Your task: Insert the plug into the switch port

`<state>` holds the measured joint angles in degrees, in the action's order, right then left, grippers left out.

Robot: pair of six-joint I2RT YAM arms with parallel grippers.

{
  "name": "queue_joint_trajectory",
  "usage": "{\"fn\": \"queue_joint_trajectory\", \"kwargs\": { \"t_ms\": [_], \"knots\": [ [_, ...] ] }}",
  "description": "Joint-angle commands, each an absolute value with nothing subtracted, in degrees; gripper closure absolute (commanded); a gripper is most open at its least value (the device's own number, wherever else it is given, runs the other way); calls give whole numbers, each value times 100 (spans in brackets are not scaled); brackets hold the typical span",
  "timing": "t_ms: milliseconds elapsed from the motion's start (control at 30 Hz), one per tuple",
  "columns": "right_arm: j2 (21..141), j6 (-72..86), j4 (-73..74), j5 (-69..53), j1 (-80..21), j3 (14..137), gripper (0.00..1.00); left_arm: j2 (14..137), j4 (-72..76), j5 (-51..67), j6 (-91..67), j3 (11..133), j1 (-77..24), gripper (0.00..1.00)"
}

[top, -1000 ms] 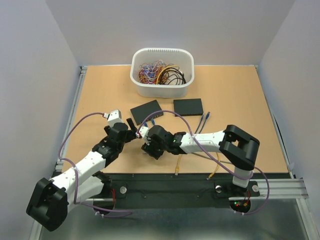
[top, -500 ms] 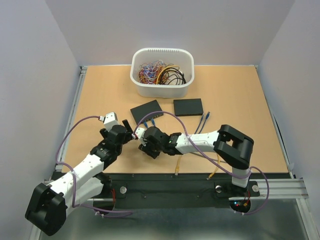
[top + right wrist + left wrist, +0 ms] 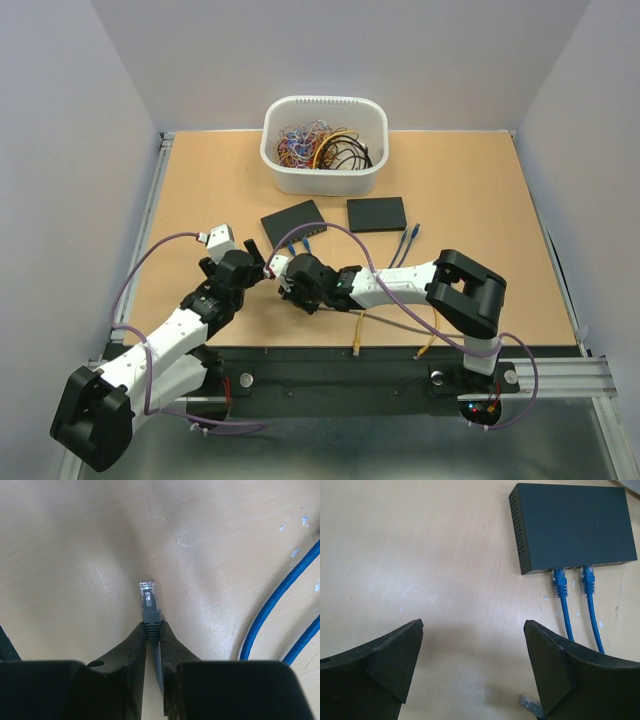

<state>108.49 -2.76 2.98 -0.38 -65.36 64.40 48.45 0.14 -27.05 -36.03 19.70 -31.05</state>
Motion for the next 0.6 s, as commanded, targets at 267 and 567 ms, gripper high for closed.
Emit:
{"fn": "queue_joint_trajectory", "kwargs": {
  "t_ms": [267,567],
  "knots": [
    [10108,-159,-113,156,-6697,5793,99,4702,580,-2259,-3753,2109,-3243,6],
    [9344,174,-439,764,-6557,5028,100,4825,580,-2373,-3850,2197,-3138,6]
  ]
}}
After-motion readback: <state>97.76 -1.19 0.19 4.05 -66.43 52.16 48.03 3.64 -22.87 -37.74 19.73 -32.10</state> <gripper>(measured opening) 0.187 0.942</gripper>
